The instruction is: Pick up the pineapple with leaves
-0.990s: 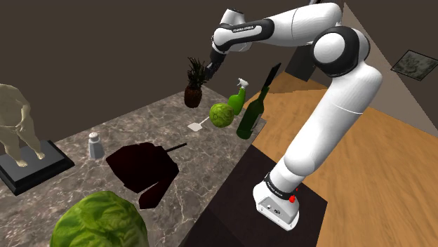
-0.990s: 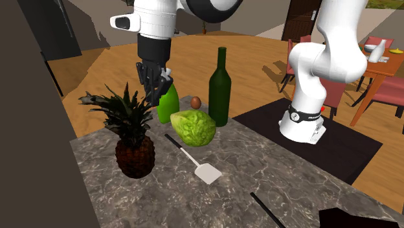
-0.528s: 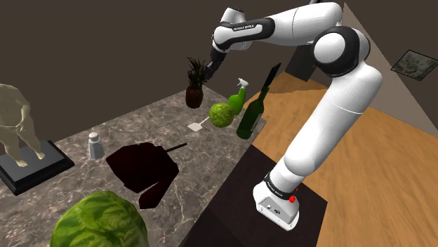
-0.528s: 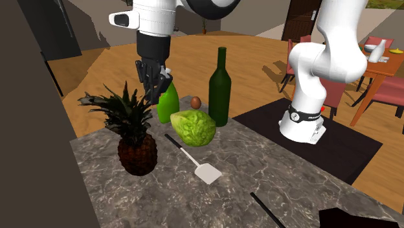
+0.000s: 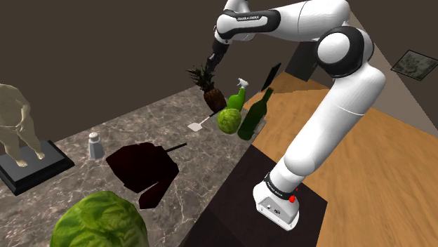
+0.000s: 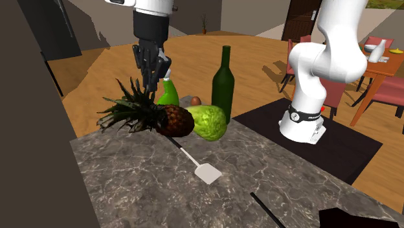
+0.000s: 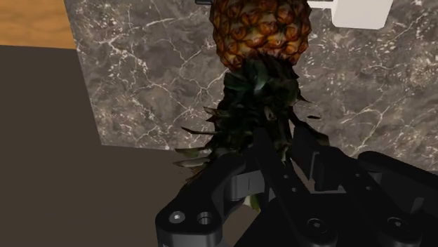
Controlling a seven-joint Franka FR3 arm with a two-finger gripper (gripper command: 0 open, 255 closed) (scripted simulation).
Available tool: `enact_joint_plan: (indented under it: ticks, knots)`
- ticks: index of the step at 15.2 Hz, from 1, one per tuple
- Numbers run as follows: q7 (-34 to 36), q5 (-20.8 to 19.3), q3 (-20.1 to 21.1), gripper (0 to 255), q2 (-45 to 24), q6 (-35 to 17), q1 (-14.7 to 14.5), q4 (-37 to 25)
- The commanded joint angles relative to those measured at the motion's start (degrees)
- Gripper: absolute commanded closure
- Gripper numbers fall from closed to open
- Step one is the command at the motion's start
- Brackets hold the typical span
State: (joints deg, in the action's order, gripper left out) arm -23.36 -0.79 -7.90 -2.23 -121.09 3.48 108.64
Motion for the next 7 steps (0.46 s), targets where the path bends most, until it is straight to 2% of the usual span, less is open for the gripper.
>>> enact_joint_plan:
  ticks: [1, 7]
  knots:
    - [0.0, 0.0, 0.0, 255, 0.3, 1.6, 0.0, -1.5]
    - [-0.1, -0.1, 0.0, 255, 0.6, 4.7, 0.0, -4.2]
